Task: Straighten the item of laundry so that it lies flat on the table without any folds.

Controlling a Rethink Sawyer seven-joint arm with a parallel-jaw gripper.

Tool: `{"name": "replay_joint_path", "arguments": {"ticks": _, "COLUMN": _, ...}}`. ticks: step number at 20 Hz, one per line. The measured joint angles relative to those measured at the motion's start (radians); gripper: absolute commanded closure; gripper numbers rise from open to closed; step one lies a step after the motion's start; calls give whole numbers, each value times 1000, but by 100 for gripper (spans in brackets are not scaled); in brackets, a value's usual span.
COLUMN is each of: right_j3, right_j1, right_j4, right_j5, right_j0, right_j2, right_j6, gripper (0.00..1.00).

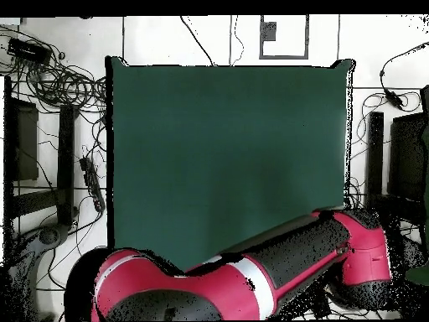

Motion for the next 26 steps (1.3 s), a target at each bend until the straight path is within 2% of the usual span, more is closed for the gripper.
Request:
{"name": "replay_joint_path", "arguments": {"ticks": 6, "right_j3": -7, "right_j1": 45, "right_j4": 10, "right_j5": 32, "right_j0": 24, "right_j2": 0, "right_j6": 0, "gripper": 0}}
{"name": "replay_joint_path", "arguments": {"ticks": 20, "right_j3": -7, "right_j1": 83, "right_j4": 59, "right_j5": 59, "right_j0": 52, "right_j2": 0, "right_j6": 1, "gripper": 0}}
{"name": "replay_joint_path", "arguments": {"ticks": 26, "right_j3": -12, "right_j1": 128, "right_j4": 59, "right_j5": 77, "right_j0": 91, "right_j2": 0, "right_j6": 11, "gripper": 0}}
